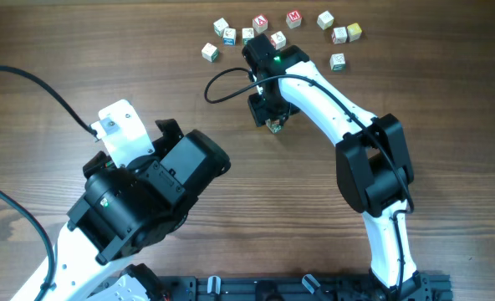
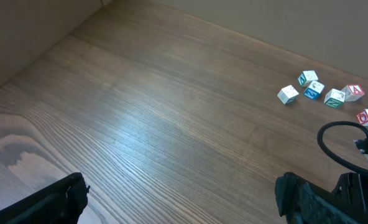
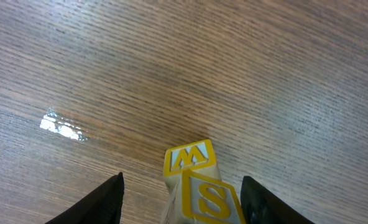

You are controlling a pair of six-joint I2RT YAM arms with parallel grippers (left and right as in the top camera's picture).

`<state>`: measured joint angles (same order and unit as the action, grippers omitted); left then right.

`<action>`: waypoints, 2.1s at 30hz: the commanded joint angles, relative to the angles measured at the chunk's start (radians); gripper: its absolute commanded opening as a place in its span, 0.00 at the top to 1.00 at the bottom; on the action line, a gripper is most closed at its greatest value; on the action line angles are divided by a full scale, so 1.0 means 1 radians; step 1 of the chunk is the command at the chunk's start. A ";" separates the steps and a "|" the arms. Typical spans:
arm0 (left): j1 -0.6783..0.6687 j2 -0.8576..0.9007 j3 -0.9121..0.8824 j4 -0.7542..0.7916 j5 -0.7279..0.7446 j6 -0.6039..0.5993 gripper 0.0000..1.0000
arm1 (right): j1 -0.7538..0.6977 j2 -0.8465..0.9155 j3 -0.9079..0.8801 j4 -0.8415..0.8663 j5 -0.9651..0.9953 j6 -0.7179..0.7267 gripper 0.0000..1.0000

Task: Form a tower

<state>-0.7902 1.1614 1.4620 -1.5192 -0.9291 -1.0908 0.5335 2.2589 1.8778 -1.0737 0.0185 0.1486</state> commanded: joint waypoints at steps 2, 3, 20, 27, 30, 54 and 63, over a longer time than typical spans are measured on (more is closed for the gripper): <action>0.001 0.004 -0.003 -0.001 -0.002 -0.017 0.00 | 0.006 -0.024 -0.007 0.018 -0.020 -0.044 0.39; 0.001 0.004 -0.003 -0.001 -0.002 -0.017 0.00 | 0.006 -0.024 -0.007 0.022 -0.016 -0.044 0.36; 0.001 0.004 -0.003 -0.001 -0.002 -0.017 0.00 | 0.005 -0.090 -0.065 -0.051 0.040 0.113 0.00; 0.001 0.004 -0.003 -0.001 -0.002 -0.017 0.00 | 0.002 -0.090 -0.205 0.093 0.040 0.080 0.05; 0.001 0.004 -0.003 -0.001 -0.002 -0.017 0.00 | 0.002 -0.090 -0.205 0.095 0.040 0.079 0.20; 0.001 0.004 -0.003 -0.001 -0.002 -0.017 0.00 | 0.002 -0.090 -0.205 0.097 0.040 0.007 0.30; 0.001 0.004 -0.003 -0.001 -0.002 -0.017 0.00 | 0.002 -0.090 -0.250 0.164 0.025 -0.043 0.37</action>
<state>-0.7902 1.1614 1.4620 -1.5192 -0.9291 -1.0908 0.5343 2.1811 1.6444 -0.9127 0.0441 0.1226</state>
